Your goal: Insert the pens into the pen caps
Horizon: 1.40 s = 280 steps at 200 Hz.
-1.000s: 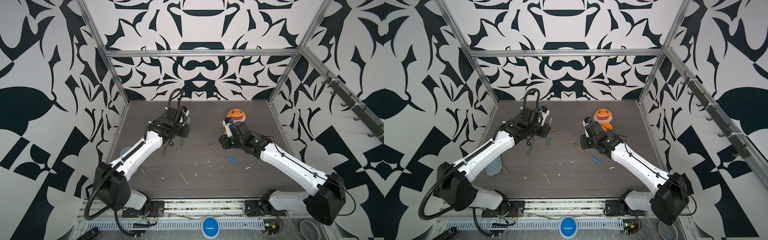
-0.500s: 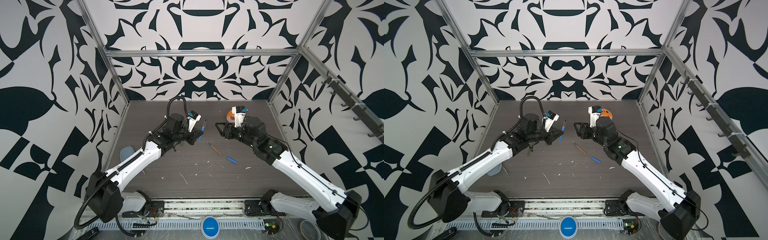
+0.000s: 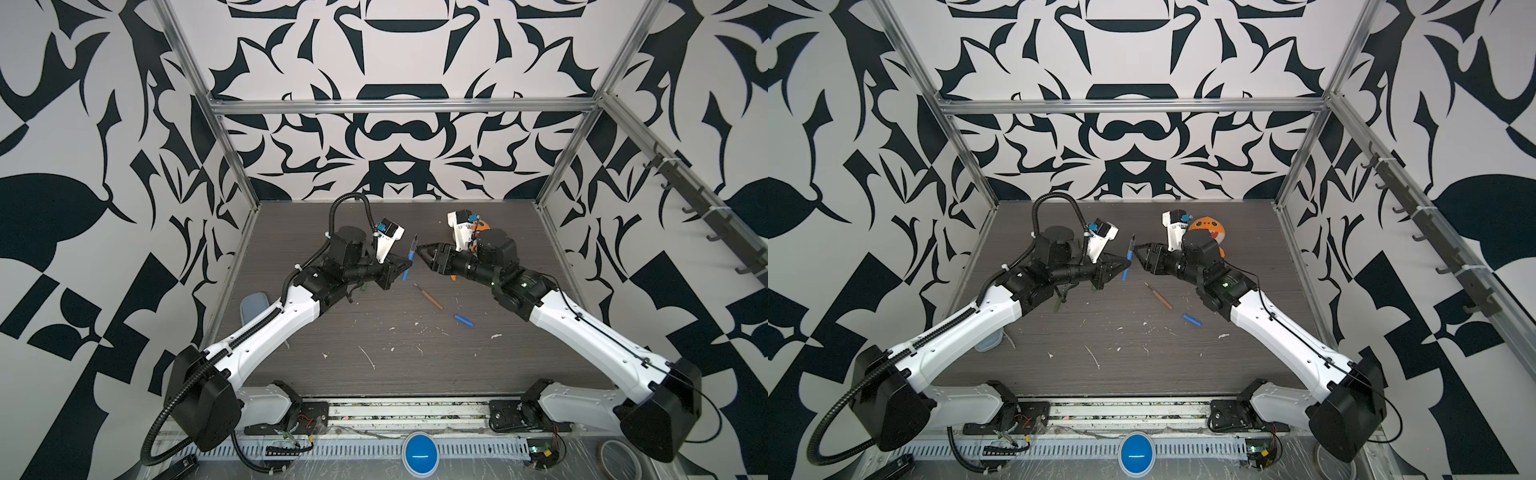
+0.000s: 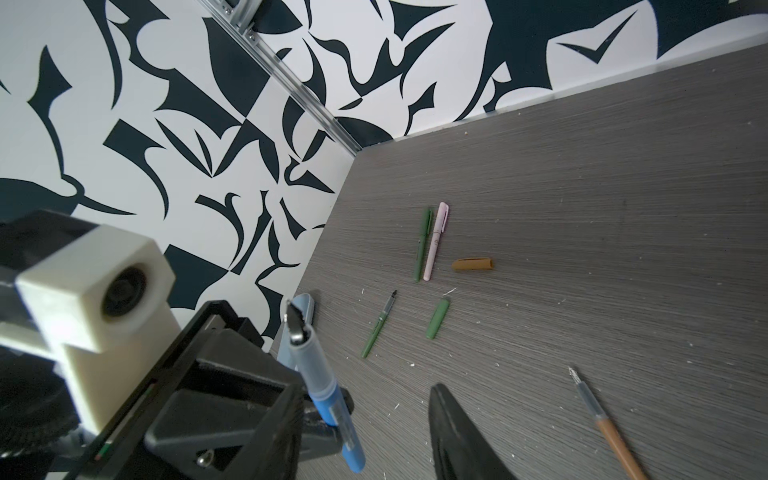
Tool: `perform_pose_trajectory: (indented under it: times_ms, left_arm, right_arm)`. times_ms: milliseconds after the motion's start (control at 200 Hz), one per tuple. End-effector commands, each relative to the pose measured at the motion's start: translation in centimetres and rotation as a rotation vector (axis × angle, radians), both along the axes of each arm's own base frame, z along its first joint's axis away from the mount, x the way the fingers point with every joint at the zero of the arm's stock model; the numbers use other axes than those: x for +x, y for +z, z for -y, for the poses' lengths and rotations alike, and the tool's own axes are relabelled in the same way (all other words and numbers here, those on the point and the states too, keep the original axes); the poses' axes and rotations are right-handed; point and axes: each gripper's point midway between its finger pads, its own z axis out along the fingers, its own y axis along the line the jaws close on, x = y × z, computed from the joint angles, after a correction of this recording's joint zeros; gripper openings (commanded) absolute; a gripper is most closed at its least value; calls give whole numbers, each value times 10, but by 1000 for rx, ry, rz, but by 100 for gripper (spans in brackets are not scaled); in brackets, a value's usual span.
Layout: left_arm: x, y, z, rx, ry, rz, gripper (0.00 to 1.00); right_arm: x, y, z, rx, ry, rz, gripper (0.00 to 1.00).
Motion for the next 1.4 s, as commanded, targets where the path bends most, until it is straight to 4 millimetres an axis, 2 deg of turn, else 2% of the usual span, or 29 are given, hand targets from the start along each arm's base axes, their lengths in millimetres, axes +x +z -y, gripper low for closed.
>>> perform_pose_trajectory:
  times_ms: [0,260,365,455,515,585,630,675,740,805,890,1095,1250,1395]
  left_arm:
    - [-7,9,3,-30,-28,6,2]
    - [-12,11,7,-41,-57,1,2]
    - [-13,12,7,-40,-58,1,2]
    - [-13,12,7,-33,-58,3,2]
    - [-13,12,7,-32,-60,3,3]
    - [-14,10,8,-28,-63,-2,11]
    - [-14,9,8,-22,-62,-9,25]
    - [-13,9,8,-18,-62,-14,33]
    - [-13,5,9,-6,-63,-31,39]
    - [-13,3,10,2,-71,-47,40]
    - [-14,0,13,10,-91,-70,37]
    - [-17,0,16,-3,-111,-83,18]
    - [-18,1,17,-12,-114,-80,13]
    - [-17,-2,18,-13,-109,-97,6]
  right_arm:
    - [-1,37,-6,70,36,82,49]
    - [7,32,-23,83,95,67,42]
    - [9,31,-30,88,115,54,30]
    - [8,33,-31,97,125,54,15]
    - [7,34,-30,99,122,57,8]
    - [6,36,-27,96,112,64,4]
    - [6,37,-23,83,97,77,3]
    - [6,38,-19,63,82,90,2]
    - [6,41,-14,37,65,109,2]
    - [5,45,-11,22,56,125,1]
    - [5,48,-11,18,60,132,1]
    - [3,41,-16,22,79,111,0]
    - [3,29,-18,8,83,91,0]
    - [-2,31,-24,22,107,98,2]
